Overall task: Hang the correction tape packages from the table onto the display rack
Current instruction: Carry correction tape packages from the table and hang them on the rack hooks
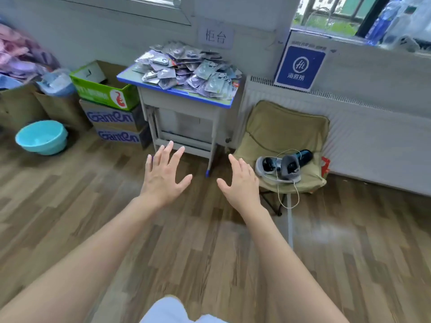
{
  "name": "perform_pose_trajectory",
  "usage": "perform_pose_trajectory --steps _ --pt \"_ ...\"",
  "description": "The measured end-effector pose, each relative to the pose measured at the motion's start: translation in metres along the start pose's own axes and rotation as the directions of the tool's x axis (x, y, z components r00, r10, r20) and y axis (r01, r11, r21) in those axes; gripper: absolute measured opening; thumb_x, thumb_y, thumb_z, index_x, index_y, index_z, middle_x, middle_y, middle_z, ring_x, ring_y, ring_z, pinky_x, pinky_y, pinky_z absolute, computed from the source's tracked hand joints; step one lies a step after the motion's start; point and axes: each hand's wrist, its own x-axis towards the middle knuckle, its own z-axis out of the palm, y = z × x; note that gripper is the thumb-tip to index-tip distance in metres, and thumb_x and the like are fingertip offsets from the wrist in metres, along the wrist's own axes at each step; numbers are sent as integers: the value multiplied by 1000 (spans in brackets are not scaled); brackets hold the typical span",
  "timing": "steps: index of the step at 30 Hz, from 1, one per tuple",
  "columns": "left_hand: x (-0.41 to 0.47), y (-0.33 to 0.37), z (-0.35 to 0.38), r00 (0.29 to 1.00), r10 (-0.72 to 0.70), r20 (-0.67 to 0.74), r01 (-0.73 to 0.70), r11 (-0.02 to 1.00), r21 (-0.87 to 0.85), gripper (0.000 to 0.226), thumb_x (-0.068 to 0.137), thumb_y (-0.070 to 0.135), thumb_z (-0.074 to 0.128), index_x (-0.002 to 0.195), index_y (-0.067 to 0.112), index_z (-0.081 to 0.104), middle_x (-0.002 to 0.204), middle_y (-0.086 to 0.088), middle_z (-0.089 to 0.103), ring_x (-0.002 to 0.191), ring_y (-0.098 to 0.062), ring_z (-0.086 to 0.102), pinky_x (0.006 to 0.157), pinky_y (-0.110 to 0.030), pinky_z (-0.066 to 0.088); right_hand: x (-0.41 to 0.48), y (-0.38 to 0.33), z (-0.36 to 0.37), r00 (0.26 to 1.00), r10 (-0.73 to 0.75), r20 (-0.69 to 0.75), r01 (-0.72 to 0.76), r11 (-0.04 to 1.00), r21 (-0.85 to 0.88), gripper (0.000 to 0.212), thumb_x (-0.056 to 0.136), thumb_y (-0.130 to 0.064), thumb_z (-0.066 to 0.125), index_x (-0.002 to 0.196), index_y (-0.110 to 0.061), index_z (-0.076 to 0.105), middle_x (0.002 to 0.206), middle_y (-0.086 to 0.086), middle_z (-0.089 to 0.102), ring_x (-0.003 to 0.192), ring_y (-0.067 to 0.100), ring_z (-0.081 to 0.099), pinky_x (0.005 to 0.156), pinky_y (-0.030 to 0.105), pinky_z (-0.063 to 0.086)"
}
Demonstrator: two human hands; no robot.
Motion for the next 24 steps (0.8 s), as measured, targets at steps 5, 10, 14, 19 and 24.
perform_pose_trajectory --steps 5,10,14,19,24 --pt "72 -27 6 998 -55 -25 55 998 6 71 89 43 54 149 26 21 158 -3 10 145 -20 3 116 -42 -1 84 -10 5 999 -39 18 39 999 -4 69 94 -38 50 151 -25 15 157 8 18 145 26 13 115 41 14" --pt "167 -65 17 998 -57 -33 57 998 13 71 89 44 54 150 27 19 158 -4 10 146 -22 4 116 -42 -1 187 -33 19 999 -50 9 50 999 2 68 95 -38 49 151 -25 13 157 8 18 145 26 13 116 42 16" --pt "257 -103 14 998 -49 -28 50 999 9 72 90 44 54 150 27 19 159 -2 8 146 -21 3 117 -42 -1 277 -60 24 1000 -31 -6 31 999 26 69 95 -38 49 152 -25 11 157 7 17 145 25 12 116 42 16" --pt "355 -136 15 999 -39 -20 39 999 -7 72 90 44 54 150 28 18 158 -2 7 146 -22 3 116 -41 -2 371 -79 29 1000 16 -20 -15 1000 27 70 94 -38 51 152 -24 12 156 7 19 144 25 15 114 43 19" --pt "429 -173 36 999 -45 22 45 999 7 72 90 46 53 150 29 16 158 0 6 146 -20 2 116 -41 -1 458 -86 40 998 54 -25 -52 996 77 69 94 -36 52 151 -23 14 156 7 19 144 24 16 114 43 19"
